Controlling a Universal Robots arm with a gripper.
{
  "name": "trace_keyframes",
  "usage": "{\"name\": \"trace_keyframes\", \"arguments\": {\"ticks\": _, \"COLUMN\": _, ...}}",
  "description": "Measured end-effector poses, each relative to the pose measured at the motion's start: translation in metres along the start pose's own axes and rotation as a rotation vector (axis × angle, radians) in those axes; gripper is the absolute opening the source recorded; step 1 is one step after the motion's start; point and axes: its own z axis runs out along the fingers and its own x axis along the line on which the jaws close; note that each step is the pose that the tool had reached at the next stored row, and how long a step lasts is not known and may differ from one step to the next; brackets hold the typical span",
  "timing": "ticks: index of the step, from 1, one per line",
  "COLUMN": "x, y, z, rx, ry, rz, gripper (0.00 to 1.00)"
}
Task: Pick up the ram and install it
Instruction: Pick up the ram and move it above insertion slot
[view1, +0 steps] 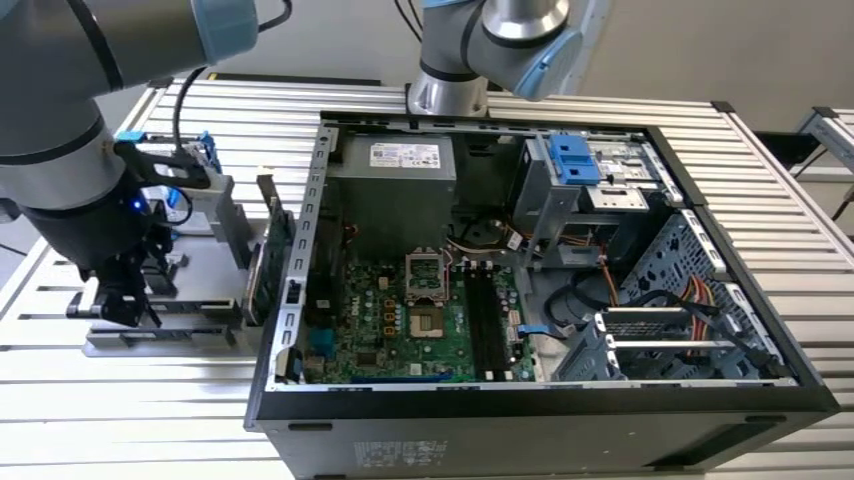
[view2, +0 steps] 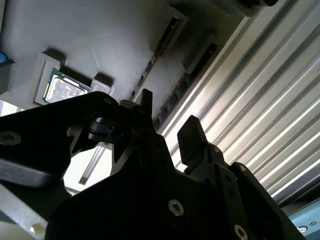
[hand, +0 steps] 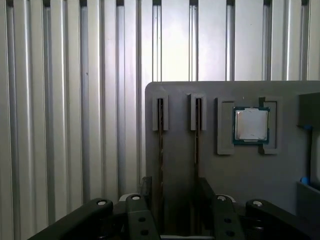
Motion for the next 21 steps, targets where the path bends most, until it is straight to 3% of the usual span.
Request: {"name": "trace_keyframes", "arguments": {"ticks": 21, "x": 0.0042, "y": -0.0007, "z": 0.0244, "rx": -0.0001, "ry": -0.0004, "rz": 0.013, "gripper": 1.00}}
